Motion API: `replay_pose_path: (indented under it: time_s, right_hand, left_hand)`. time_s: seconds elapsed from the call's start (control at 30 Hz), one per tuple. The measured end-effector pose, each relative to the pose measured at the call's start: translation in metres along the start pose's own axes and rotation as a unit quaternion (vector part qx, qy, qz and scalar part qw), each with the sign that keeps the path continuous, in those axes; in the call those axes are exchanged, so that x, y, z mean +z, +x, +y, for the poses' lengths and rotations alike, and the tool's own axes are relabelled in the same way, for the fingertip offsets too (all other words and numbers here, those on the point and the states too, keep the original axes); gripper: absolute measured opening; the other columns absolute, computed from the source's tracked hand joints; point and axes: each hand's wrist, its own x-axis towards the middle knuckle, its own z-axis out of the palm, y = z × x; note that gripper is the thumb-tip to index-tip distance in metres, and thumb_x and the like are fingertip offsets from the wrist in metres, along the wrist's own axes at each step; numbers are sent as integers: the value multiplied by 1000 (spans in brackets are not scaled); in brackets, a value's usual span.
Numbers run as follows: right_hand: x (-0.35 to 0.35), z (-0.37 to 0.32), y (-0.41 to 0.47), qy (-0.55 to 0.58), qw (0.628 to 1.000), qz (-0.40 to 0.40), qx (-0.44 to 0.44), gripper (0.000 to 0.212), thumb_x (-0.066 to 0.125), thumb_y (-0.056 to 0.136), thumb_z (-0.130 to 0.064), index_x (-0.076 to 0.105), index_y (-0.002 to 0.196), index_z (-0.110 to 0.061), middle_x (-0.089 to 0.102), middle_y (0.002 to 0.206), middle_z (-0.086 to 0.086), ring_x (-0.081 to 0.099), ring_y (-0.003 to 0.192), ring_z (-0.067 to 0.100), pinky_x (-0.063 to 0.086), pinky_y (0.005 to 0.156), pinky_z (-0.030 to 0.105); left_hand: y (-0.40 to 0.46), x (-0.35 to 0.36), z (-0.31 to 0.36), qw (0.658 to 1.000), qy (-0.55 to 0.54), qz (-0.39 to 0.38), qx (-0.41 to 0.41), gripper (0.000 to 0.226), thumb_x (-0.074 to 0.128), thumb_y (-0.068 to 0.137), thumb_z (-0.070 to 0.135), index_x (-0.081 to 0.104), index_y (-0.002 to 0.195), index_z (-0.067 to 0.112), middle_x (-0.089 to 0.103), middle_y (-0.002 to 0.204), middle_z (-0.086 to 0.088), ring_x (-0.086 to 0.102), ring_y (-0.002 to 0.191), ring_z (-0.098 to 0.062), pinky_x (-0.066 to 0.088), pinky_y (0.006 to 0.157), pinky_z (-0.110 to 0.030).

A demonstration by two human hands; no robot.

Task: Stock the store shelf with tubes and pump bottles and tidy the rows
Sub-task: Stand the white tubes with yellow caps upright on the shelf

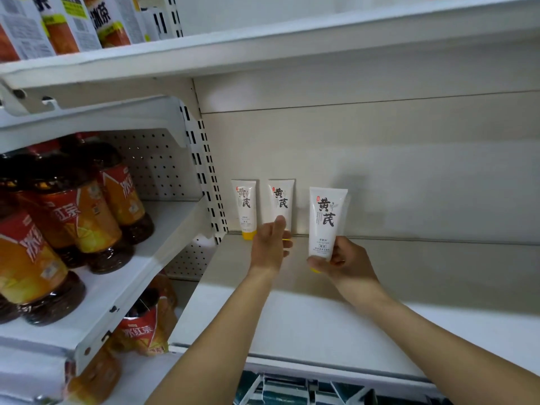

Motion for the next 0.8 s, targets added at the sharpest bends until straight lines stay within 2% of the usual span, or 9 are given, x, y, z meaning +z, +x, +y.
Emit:
replay_pose_path:
  time_s: [0.03, 0.1, 0.2, 0.33, 0.43, 0.53, 0.63, 0.7, 0.8]
  right_hand:
    - [2, 0, -2, 6, 1000, -11, 2, 24, 79, 74, -8, 66, 91, -19, 73, 78, -4, 69, 69, 7, 51, 59, 15]
    - [7, 0, -4, 9, 999, -33, 5, 25, 78, 76, -7, 67, 95, -18, 74, 80, -4, 69, 71, 6, 53, 62, 18]
    - [13, 1, -8, -4, 999, -51, 4, 20, 77, 77, -7, 66, 89, -19, 71, 73, -6, 64, 62, 1, 50, 57, 16]
    - [22, 6, -10, -16, 998, -65, 12, 28, 84, 69, -14, 66, 91, -16, 74, 83, 2, 72, 80, 19, 60, 72, 35]
    - [25, 5, -9, -33, 994, -106, 15, 38, 89, 61, -18, 64, 90, -15, 74, 83, 0, 71, 78, 15, 59, 71, 29]
    - [20, 5, -7, -93, 985, -143, 11, 37, 89, 63, -18, 64, 90, -14, 68, 80, -4, 62, 69, 9, 48, 61, 13]
    - [9, 12, 0, -168, 982, -82, -1, 23, 82, 69, -13, 63, 80, -20, 61, 72, -5, 53, 64, 10, 40, 56, 11]
    - [0, 17, 9, -191, 981, -21, 6, 21, 79, 71, -15, 58, 70, -21, 57, 65, -6, 50, 59, 10, 39, 57, 22]
    - [-13, 23, 25, -183, 979, 85, 32, 31, 80, 70, -20, 51, 81, -18, 54, 73, -3, 50, 68, 17, 39, 64, 31]
  left_hand:
    - [-12, -2, 6, 997, -40, -60, -36, 42, 46, 99, 44, 64, 107, 7, 71, 98, -9, 68, 88, -22, 56, 75, -36]
    - [-31, -9, 10, 984, -44, -167, -52, 44, 47, 97, 50, 67, 112, 14, 74, 104, -5, 70, 97, -18, 59, 81, -42]
    - [-45, -18, 6, 972, -19, -230, -36, 36, 69, 85, 38, 66, 115, 20, 70, 111, -6, 69, 94, -17, 58, 84, -44]
    - [-47, -24, -2, 981, -34, -185, -41, 33, 79, 79, 13, 68, 110, 11, 71, 104, -13, 71, 90, -27, 58, 82, -51]
    - [-47, -27, -8, 989, -18, -140, -30, 29, 78, 78, 11, 69, 105, 10, 73, 95, -12, 71, 84, -25, 59, 78, -50]
    - [-45, -35, -10, 993, -28, -112, -26, 28, 76, 79, 9, 68, 106, 8, 73, 92, -12, 72, 84, -30, 61, 70, -47]
    - [-39, -46, -10, 994, -34, -100, -18, 26, 76, 81, 10, 68, 107, 10, 72, 96, -13, 72, 86, -30, 61, 71, -44]
    - [-36, -52, -9, 994, -48, -98, -15, 24, 75, 82, 11, 70, 106, 12, 72, 98, -12, 72, 87, -29, 61, 73, -46]
    - [-33, -55, -6, 993, -80, -86, -16, 20, 72, 84, 9, 69, 104, 10, 70, 100, -11, 70, 89, -25, 60, 73, -45]
